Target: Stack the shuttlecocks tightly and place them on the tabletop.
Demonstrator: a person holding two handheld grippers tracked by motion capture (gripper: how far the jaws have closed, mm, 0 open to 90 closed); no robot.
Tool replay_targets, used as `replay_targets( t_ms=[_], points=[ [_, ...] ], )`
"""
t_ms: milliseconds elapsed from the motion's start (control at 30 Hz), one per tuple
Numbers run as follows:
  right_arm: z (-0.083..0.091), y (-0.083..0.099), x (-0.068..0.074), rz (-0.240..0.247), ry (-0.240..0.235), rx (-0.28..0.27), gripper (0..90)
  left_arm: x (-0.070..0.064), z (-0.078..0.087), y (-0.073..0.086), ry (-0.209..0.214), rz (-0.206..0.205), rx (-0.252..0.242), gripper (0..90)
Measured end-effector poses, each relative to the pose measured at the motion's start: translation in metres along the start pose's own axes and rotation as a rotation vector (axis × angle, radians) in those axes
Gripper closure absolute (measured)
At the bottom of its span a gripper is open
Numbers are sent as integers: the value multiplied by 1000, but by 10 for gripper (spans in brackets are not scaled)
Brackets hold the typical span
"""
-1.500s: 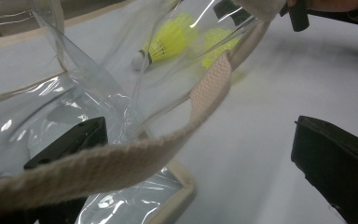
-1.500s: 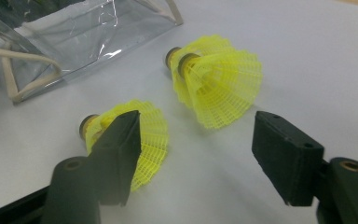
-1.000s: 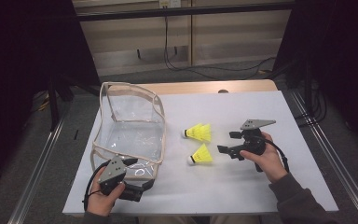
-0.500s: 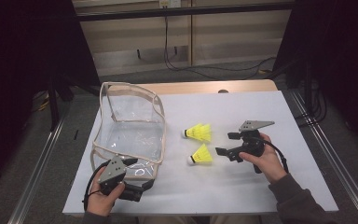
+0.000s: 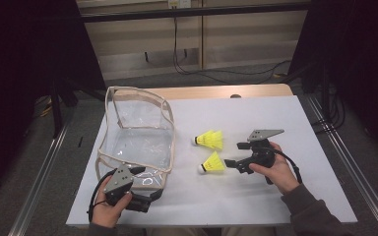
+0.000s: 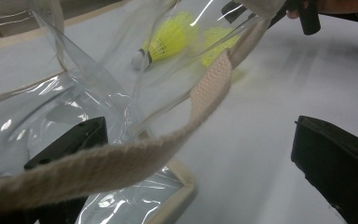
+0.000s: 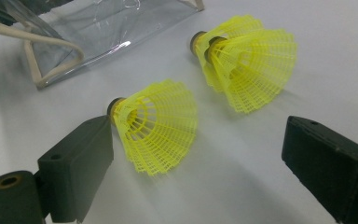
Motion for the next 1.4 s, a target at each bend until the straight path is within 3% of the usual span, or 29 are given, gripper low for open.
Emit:
replay_targets(
  t_ms=[233,700,1400],
  points=[
    [-3,0,7,21,-16,-1,85,0,0,0,-2,1,0,41],
    [-6,0,12,19,-44,1,101,0,0,0,0,1,2,39],
    [-7,1,15,18,-51,6,112,0,-1,0,-4,1,3,36]
  ],
)
Point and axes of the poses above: each handheld gripper's, and its own axes: z roughly backward along the jaws, y roughly out of its underside, x roughly to its left, the point moved 9 cm from there along -z, roughly forward along the jaws
